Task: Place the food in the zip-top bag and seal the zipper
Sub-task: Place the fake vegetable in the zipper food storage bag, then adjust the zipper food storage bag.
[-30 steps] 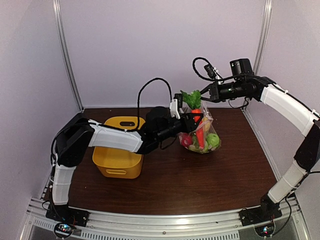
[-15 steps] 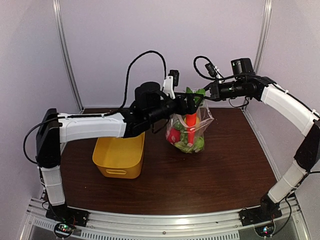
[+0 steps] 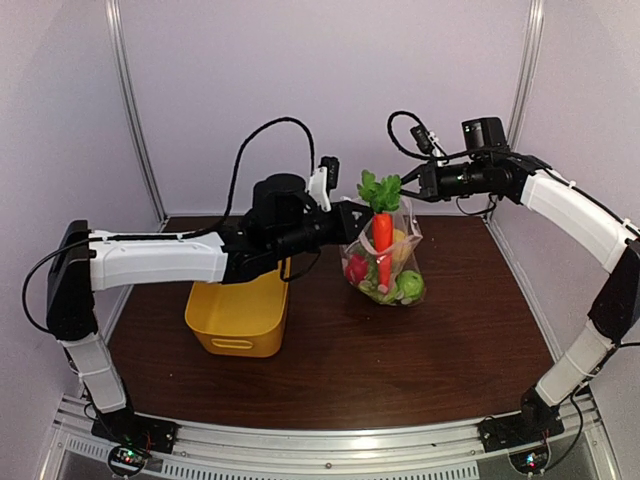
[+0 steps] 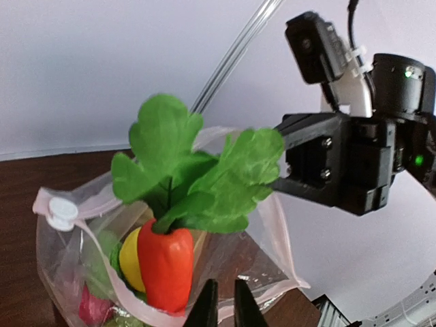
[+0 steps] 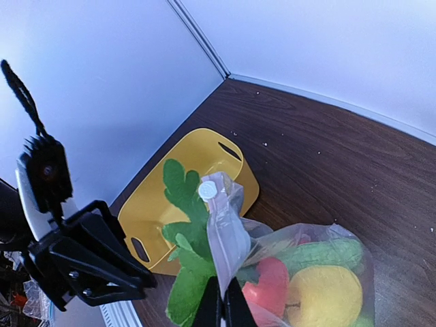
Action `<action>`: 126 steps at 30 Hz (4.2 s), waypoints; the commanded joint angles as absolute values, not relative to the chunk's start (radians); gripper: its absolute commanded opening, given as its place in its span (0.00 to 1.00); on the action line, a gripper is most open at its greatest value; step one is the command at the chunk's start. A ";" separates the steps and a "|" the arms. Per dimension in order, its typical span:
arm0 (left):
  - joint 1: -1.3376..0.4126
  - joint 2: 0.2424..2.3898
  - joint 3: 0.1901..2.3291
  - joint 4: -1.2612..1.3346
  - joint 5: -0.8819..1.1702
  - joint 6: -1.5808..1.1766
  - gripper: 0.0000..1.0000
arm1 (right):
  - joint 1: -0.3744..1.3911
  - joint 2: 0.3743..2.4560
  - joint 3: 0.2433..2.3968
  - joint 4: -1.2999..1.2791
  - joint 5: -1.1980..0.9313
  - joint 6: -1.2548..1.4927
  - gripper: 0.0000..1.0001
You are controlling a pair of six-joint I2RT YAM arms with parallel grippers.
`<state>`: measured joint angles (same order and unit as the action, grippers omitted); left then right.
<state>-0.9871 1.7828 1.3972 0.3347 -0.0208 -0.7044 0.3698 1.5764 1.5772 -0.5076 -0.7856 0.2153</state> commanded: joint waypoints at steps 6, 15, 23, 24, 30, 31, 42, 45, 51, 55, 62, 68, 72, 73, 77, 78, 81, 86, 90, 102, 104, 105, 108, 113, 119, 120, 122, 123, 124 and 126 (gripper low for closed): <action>-0.946 1.901 1.394 0.331 0.021 -0.963 0.08 | 0.366 1.523 1.548 -0.436 -0.774 0.222 0.00; -0.920 2.021 1.508 0.309 0.099 -1.002 0.04 | 0.367 1.522 1.545 -0.441 -0.769 0.210 0.00; -0.913 2.031 1.508 0.295 0.091 -1.017 0.00 | 0.367 1.529 1.536 -0.437 -0.761 0.200 0.00; -0.911 2.030 1.509 0.292 0.095 -1.016 0.00 | 0.367 1.529 1.534 -0.439 -0.758 0.197 0.00; -0.892 2.004 1.488 0.306 0.180 -1.078 0.01 | 0.367 1.527 1.521 -0.446 -0.721 0.172 0.00; -0.885 2.000 1.473 0.320 0.200 -1.111 0.00 | 0.366 1.525 1.519 -0.446 -0.718 0.170 0.00; -0.871 1.930 1.498 0.196 0.233 -1.004 0.34 | 0.367 1.515 1.518 -0.455 -0.706 0.155 0.00; -0.897 1.861 1.523 0.058 0.097 -0.847 0.51 | 0.366 1.516 1.518 -0.457 -0.702 0.153 0.00; -0.914 1.861 1.512 -0.016 0.070 -0.831 0.57 | 0.367 1.523 1.513 -0.449 -0.702 0.157 0.00; -0.914 1.907 1.512 0.044 0.124 -0.894 0.48 | 0.367 1.524 1.517 -0.449 -0.704 0.158 0.00; -0.914 1.967 1.552 0.066 0.155 -0.916 0.44 | 0.367 1.513 1.511 -0.451 -0.698 0.153 0.00; -0.907 2.040 1.628 0.017 0.147 -0.941 0.45 | 0.367 1.503 1.500 -0.449 -0.696 0.151 0.00; -0.893 2.085 1.644 0.064 0.167 -0.973 0.38 | 0.367 1.503 1.493 -0.442 -0.704 0.156 0.00; -0.892 2.094 1.650 0.075 0.172 -0.977 0.33 | 0.367 1.503 1.490 -0.441 -0.704 0.158 0.00; -0.888 2.107 1.678 0.103 0.185 -0.970 0.09 | 0.366 1.501 1.486 -0.443 -0.696 0.154 0.00; -0.887 2.107 1.689 0.098 0.189 -0.960 0.02 | 0.367 1.503 1.485 -0.443 -0.694 0.151 0.00; -0.885 2.091 1.714 0.066 0.197 -0.923 0.00 | 0.366 1.504 1.488 -0.450 -0.683 0.143 0.00; -0.884 1.996 1.728 0.065 0.255 -0.845 0.00 | 0.362 1.507 1.515 -0.482 -0.618 0.113 0.00; -0.882 1.899 1.751 0.011 0.288 -0.807 0.00 | 0.338 1.529 1.554 -0.525 -0.480 0.073 0.00; -0.837 1.833 1.719 -0.064 0.239 -0.744 0.00 | 0.319 1.602 1.782 -0.626 -0.446 0.013 0.00; -0.861 1.835 1.774 -0.065 0.239 -0.683 0.00 | 0.327 1.559 1.793 -0.604 -0.531 -0.013 0.00; -0.867 1.846 1.801 -0.094 0.200 -0.661 0.00 | 0.343 1.540 1.751 -0.551 -0.532 -0.006 0.00; -0.846 1.960 1.871 -0.139 0.220 -0.640 0.00 | 0.426 1.579 1.789 -0.629 -0.625 -0.081 0.00; -0.875 1.966 1.895 -0.008 0.326 -0.723 0.00 | 0.445 1.613 1.802 -0.631 -0.383 -0.040 0.00; -0.872 1.940 1.898 -0.080 0.173 -0.624 0.00 | 0.430 1.700 1.929 -0.710 -0.362 -0.106 0.00; -0.840 1.965 1.898 -0.110 0.205 -0.660 0.00 | 0.430 1.697 1.877 -0.657 -0.295 -0.104 0.00; -0.809 1.956 1.856 0.009 0.359 -0.783 0.00 | 0.423 1.758 2.020 -0.789 -0.392 -0.101 0.00; -0.833 1.921 1.832 0.058 0.330 -0.768 0.00 | 0.419 1.771 2.097 -0.853 -0.501 -0.115 0.00; -0.867 1.894 1.829 0.037 0.250 -0.702 0.00 | 0.422 1.752 2.105 -0.843 -0.515 -0.119 0.00; -0.872 1.894 1.831 -0.009 0.150 -0.616 0.00 | 0.431 1.681 1.904 -0.633 -0.253 -0.117 0.00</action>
